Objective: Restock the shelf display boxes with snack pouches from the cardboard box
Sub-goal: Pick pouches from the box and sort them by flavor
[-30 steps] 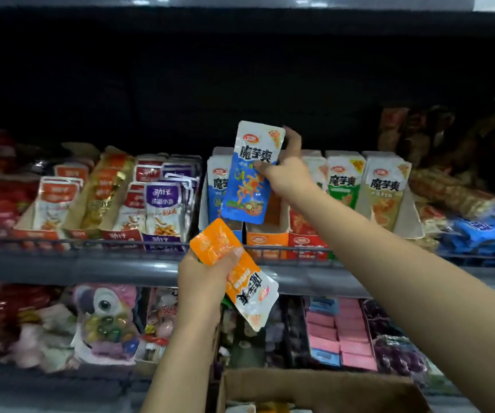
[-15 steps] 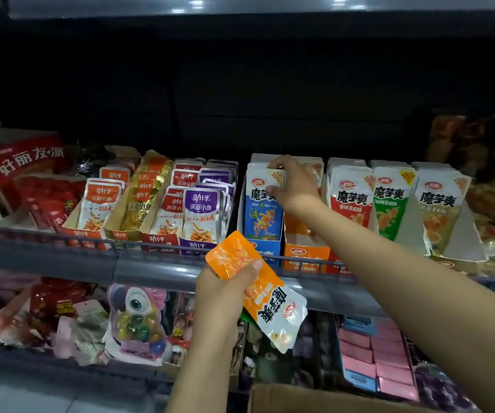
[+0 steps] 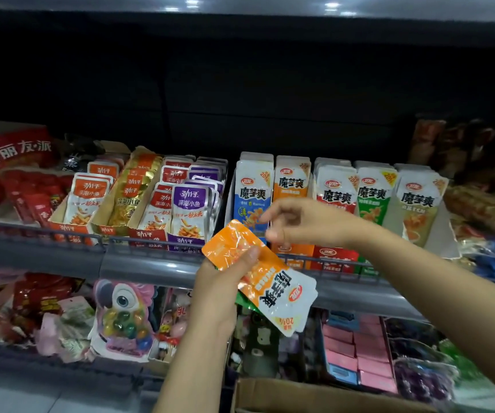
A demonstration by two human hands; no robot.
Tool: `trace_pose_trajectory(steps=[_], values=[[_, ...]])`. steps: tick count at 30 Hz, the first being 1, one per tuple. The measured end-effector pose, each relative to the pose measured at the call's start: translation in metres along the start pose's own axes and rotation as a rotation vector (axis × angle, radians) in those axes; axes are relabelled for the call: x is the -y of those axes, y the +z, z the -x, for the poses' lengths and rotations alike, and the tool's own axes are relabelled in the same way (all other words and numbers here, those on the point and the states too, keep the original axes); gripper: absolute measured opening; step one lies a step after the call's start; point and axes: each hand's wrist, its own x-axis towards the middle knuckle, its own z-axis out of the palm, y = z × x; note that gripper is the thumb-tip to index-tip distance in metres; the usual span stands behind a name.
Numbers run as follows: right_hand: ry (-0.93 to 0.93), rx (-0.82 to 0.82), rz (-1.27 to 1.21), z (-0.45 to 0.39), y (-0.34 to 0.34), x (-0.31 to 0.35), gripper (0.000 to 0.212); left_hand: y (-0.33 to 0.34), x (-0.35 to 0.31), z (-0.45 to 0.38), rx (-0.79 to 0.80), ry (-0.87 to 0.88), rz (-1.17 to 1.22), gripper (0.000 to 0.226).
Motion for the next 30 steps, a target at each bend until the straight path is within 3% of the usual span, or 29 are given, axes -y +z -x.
trace_pose_trajectory(steps=[2, 8, 14, 17, 21, 24, 26, 30], values=[[0.08, 0.088, 0.032, 0.015, 0.009, -0.005, 0.042, 0.005, 0.0, 0.002, 0.011, 0.002, 0.049, 0.035], [0.146, -0.098, -0.092, 0.034, 0.01, -0.022, 0.025, 0.013, -0.001, 0.004, 0.134, -0.088, 0.149, 0.036], [0.219, -0.081, -0.03, 0.043, -0.018, -0.024, 0.022, 0.011, 0.003, 0.004, 0.133, -0.013, -0.097, 0.019], [0.244, -0.162, -0.053, 0.042, -0.025, -0.022, 0.028, 0.012, 0.004, 0.003, 0.067, 0.003, -0.043, 0.015], [0.316, -0.149, -0.181, 0.036, -0.026, -0.019, 0.038, 0.014, 0.006, 0.0, -0.083, -0.022, 0.171, 0.013], [0.325, -0.279, -0.323, 0.026, -0.025, -0.023, 0.046, 0.016, 0.006, 0.0, -0.118, -0.021, 0.3, 0.019], [0.292, -0.357, -0.423, 0.022, -0.025, -0.022, 0.03, 0.017, 0.006, 0.0, -0.116, 0.014, 0.293, 0.026], [0.245, -0.536, -0.588, 0.013, -0.038, -0.015, 0.013, 0.018, 0.008, 0.002, -0.141, 0.077, 0.205, 0.004]])
